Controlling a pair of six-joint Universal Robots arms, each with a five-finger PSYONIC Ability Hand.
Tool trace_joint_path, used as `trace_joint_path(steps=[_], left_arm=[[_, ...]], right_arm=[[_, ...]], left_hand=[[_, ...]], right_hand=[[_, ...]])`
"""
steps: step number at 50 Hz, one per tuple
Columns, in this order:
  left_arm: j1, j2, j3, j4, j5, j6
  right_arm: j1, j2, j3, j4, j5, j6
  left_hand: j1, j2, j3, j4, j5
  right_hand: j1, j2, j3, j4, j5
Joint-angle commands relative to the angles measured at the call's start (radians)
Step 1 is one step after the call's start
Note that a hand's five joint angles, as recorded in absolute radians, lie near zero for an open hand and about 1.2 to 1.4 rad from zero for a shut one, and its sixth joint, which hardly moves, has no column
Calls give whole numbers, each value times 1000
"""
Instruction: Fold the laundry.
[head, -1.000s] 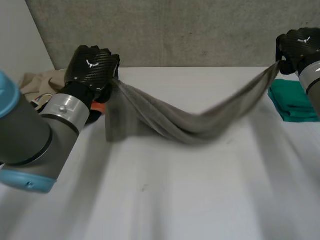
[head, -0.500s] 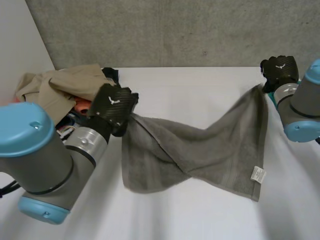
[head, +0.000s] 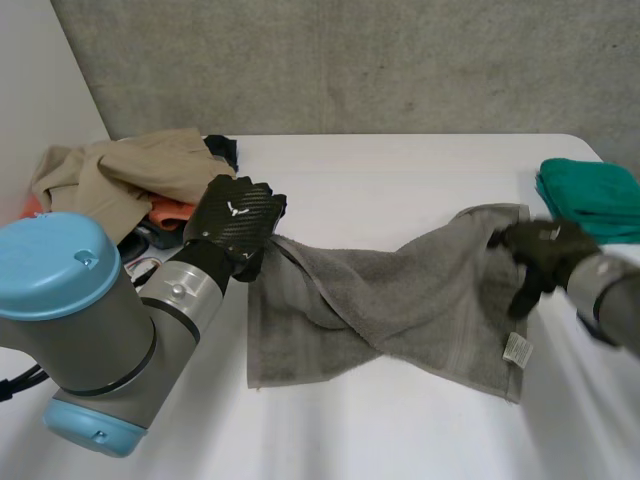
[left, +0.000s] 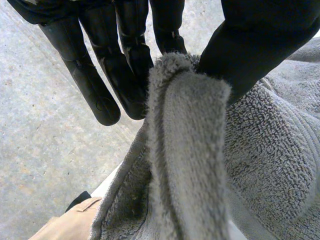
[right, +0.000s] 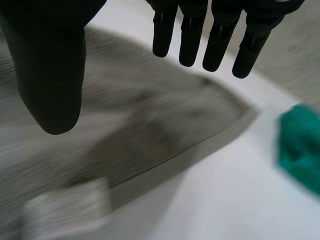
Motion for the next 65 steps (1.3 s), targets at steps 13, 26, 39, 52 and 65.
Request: trace_joint_path(steps=[13,26,39,52,65], left_arm=[[-2,-1,12,3,0,-1],[1,-1,5,3,0,-1],[-2,34,-3,-11,-6,-1],[1,128,-27,-56,0,-2],[7,88,-3,-50,2,-53]], right_arm=[[81,18,337,-314,-83,120],[106,119,304,-408,-73,99],[88,24,306,-488,-53,76],[74,-206,249,-287,-118,45],[68,-33,324,-219,-107,54]], left_hand=[[286,200,202,197,224],[286,200,202,197,224],[286,200,202,197,224],[286,200,202,197,224],[286,200,202,197,224]], right_hand=[[194,205,196,195,187],[320,331,322,321,314],[992,1003,993,992,985],[826,837,828,827,820],[156,167,158,157,149]])
